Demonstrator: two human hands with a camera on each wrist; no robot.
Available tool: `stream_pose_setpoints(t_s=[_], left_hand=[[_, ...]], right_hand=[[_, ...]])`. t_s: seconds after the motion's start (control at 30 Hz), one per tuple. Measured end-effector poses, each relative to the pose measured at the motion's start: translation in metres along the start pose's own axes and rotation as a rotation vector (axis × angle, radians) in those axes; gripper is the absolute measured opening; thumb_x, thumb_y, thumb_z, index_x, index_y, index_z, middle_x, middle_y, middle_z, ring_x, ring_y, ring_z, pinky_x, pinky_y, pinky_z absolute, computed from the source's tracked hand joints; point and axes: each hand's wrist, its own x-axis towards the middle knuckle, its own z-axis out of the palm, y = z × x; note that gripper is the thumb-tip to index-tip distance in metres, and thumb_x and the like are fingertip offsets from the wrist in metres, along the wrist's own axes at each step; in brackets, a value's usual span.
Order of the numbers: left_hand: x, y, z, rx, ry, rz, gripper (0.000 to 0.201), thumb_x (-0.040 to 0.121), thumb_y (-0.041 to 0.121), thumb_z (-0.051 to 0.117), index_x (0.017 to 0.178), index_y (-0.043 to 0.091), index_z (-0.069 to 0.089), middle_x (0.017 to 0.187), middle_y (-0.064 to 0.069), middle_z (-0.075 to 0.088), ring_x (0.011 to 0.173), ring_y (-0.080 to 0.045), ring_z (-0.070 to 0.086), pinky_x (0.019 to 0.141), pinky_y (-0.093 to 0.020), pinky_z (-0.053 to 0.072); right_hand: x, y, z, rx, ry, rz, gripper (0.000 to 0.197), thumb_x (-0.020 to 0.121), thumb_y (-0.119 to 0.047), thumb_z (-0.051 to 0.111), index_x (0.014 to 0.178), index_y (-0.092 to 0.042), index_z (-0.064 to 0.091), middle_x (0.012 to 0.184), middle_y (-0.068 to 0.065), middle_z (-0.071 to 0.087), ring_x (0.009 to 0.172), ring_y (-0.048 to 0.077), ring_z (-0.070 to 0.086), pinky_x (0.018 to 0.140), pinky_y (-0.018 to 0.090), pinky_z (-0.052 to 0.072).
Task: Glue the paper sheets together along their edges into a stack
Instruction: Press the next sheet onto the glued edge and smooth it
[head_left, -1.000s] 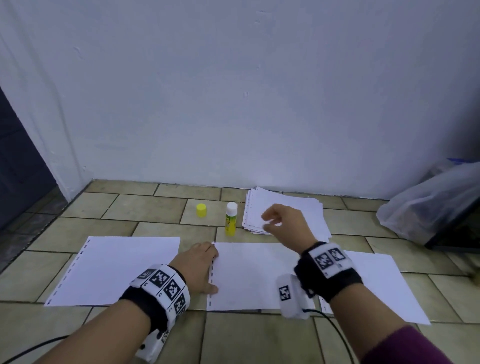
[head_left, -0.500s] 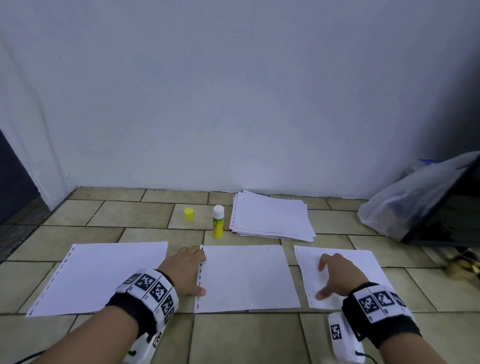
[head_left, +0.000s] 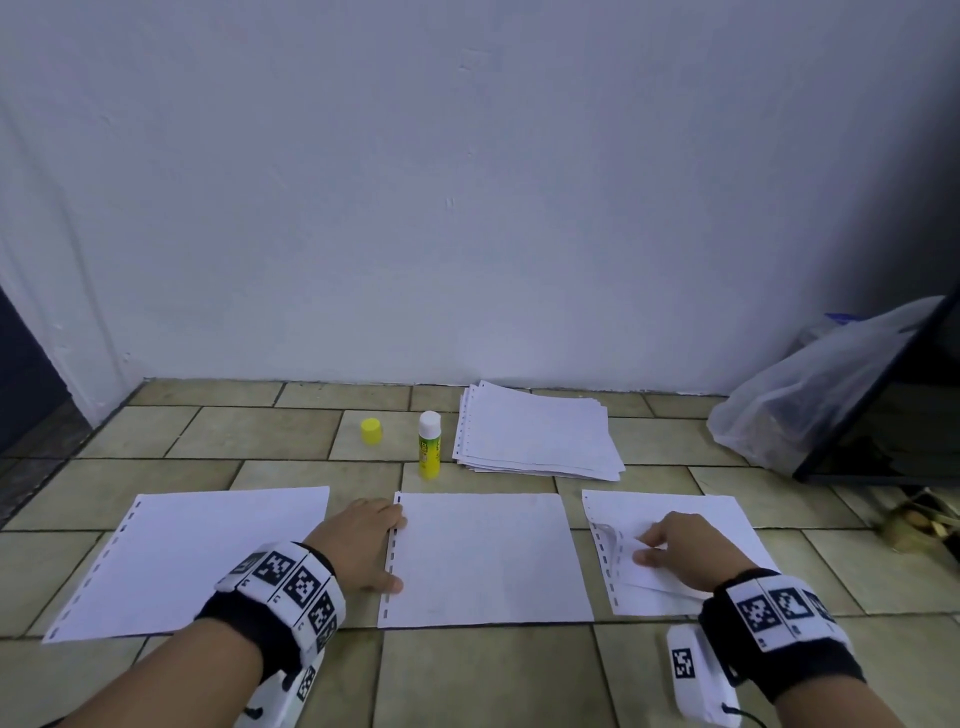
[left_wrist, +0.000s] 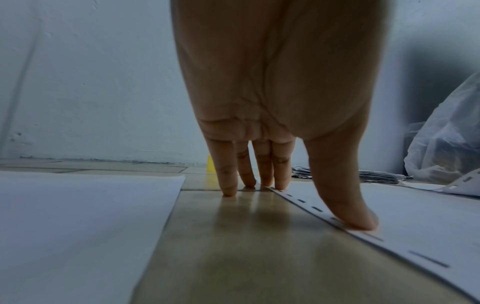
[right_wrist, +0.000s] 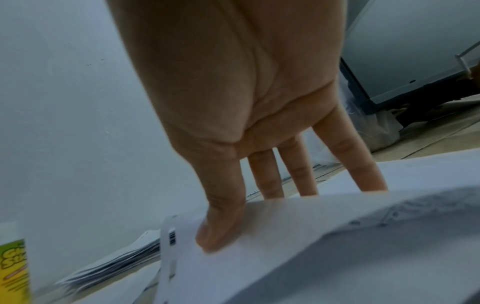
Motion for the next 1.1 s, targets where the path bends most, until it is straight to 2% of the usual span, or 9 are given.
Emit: stream_pose_setpoints(t_s=[0.1, 0.17, 0.27, 0.5, 0.63, 0.8, 0.9, 1.0, 1.1], left_hand=[[-0.001, 0.0, 0.0, -0.002, -0.014, -0.001, 0.083, 0.085, 0.046, 0.067, 0.149, 0.019, 0.023, 0.154, 0.006, 0.023, 0.141, -0.013, 0.021, 0.112, -0.028, 0.029], [-0.001, -0.001, -0.002, -0.006, -0.029, 0.003, 0.085, 0.086, 0.046, 0.065, 0.151, 0.018, 0.02, 0.156, 0.005, 0.019, 0.144, -0.013, 0.017, 0.114, -0.028, 0.025], [-0.001, 0.0, -0.004, -0.011, -0.046, 0.004, 0.083, 0.086, 0.044, 0.065, 0.151, 0.016, 0.021, 0.155, 0.005, 0.02, 0.142, -0.013, 0.019, 0.113, -0.027, 0.026], [-0.002, 0.004, -0.004, 0.035, -0.036, -0.003, 0.085, 0.083, 0.041, 0.067, 0.15, 0.017, 0.02, 0.153, 0.005, 0.02, 0.141, -0.013, 0.02, 0.109, -0.03, 0.033], [-0.003, 0.003, -0.003, 0.022, -0.028, 0.003, 0.083, 0.083, 0.039, 0.067, 0.149, 0.017, 0.022, 0.153, 0.006, 0.018, 0.141, -0.011, 0.02, 0.108, -0.031, 0.036], [-0.004, 0.002, 0.0, 0.004, -0.008, 0.003, 0.083, 0.081, 0.038, 0.07, 0.148, 0.015, 0.027, 0.151, 0.005, 0.013, 0.137, -0.011, 0.027, 0.105, -0.03, 0.039], [-0.003, 0.002, 0.001, 0.017, -0.006, 0.015, 0.082, 0.082, 0.039, 0.069, 0.148, 0.016, 0.027, 0.147, 0.005, 0.018, 0.134, -0.011, 0.029, 0.103, -0.028, 0.04], [-0.001, 0.0, 0.001, 0.013, -0.007, 0.026, 0.081, 0.082, 0.04, 0.069, 0.148, 0.018, 0.027, 0.146, 0.006, 0.024, 0.135, -0.011, 0.028, 0.104, -0.026, 0.038], [-0.002, -0.002, 0.001, -0.008, -0.003, 0.03, 0.083, 0.081, 0.04, 0.07, 0.149, 0.019, 0.027, 0.149, 0.006, 0.024, 0.135, -0.011, 0.032, 0.107, -0.025, 0.037]], right_hand=[[0.004, 0.004, -0.001, -0.015, 0.008, -0.002, 0.028, 0.094, -0.033, 0.057, 0.115, -0.019, 0.067, 0.121, -0.006, 0.063, 0.112, 0.011, 0.056, 0.092, 0.019, 0.038], [0.007, 0.007, -0.002, -0.016, 0.059, -0.012, 0.021, 0.094, -0.028, 0.055, 0.087, -0.013, 0.069, 0.092, -0.003, 0.066, 0.089, 0.012, 0.06, 0.074, 0.017, 0.04], [0.008, 0.009, -0.004, 0.019, 0.206, -0.007, 0.037, 0.093, -0.017, 0.051, 0.057, -0.017, 0.041, 0.06, -0.004, 0.045, 0.057, 0.008, 0.042, 0.051, 0.015, 0.029], [0.008, 0.017, -0.007, 0.128, 0.504, 0.01, 0.023, 0.09, -0.012, 0.048, 0.069, -0.012, 0.055, 0.057, -0.001, 0.05, 0.058, 0.02, 0.051, 0.048, 0.025, 0.031], [0.002, 0.013, -0.01, 0.189, 0.723, -0.005, 0.013, 0.089, -0.014, 0.052, 0.084, -0.012, 0.064, 0.062, 0.004, 0.057, 0.058, 0.026, 0.055, 0.052, 0.029, 0.042], [-0.012, -0.004, -0.019, 0.248, 0.958, -0.139, 0.01, 0.087, -0.009, 0.059, 0.091, -0.007, 0.068, 0.074, 0.003, 0.059, 0.066, 0.02, 0.051, 0.056, 0.025, 0.032], [-0.019, -0.035, -0.017, 0.222, 0.928, -0.278, 0.018, 0.088, -0.017, 0.055, 0.09, -0.007, 0.07, 0.073, 0.0, 0.058, 0.069, 0.021, 0.051, 0.062, 0.026, 0.035], [-0.026, -0.085, -0.001, 0.185, 0.727, -0.445, 0.045, 0.08, -0.037, 0.031, 0.078, -0.013, 0.069, 0.068, 0.005, 0.06, 0.072, 0.025, 0.052, 0.062, 0.028, 0.029], [-0.032, -0.136, 0.023, 0.11, 0.493, -0.532, 0.051, 0.083, -0.036, 0.024, 0.091, -0.01, 0.067, 0.085, 0.009, 0.062, 0.087, 0.026, 0.053, 0.069, 0.028, 0.031]])
